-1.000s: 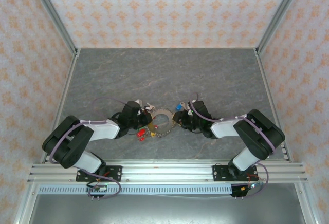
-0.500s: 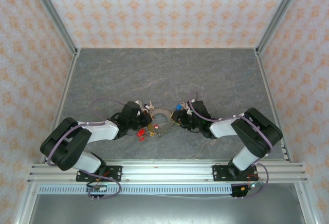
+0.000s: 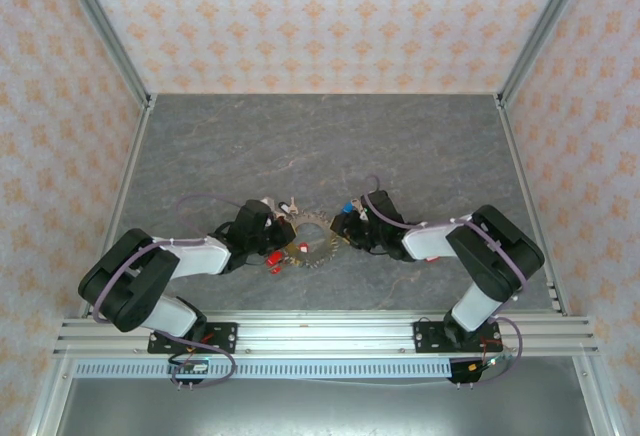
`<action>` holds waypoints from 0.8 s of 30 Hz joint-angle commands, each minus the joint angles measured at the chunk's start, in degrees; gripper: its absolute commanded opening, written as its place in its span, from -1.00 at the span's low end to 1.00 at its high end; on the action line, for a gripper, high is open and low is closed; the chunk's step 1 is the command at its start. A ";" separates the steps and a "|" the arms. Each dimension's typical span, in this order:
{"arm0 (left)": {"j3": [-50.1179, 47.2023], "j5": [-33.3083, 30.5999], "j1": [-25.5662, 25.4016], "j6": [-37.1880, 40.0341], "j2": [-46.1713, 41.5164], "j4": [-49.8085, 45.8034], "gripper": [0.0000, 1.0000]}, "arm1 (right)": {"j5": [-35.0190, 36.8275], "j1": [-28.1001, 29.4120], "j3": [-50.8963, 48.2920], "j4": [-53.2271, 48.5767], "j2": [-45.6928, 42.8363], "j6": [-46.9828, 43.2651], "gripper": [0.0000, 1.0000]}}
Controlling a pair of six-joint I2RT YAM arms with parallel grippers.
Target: Put the keys on the keyring
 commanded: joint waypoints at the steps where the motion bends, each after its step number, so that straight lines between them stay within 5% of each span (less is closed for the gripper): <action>1: -1.49 1.04 0.75 -1.57 1.79 0.61 -1.00 | 2.62 1.08 2.86 -7.28 1.83 -3.87 -0.30; 6: -1.65 1.63 0.97 -1.75 1.87 1.20 -1.00 | -1.02 1.80 5.40 -8.22 4.47 -5.25 -0.34; 16: -2.90 4.11 2.20 -2.61 1.13 4.60 -1.00 | -2.78 1.97 1.72 5.78 3.16 -1.78 -0.63; 24: -0.05 2.52 2.31 3.20 -7.46 -4.88 -0.98 | 6.41 1.88 2.23 -5.40 0.03 -4.16 -0.91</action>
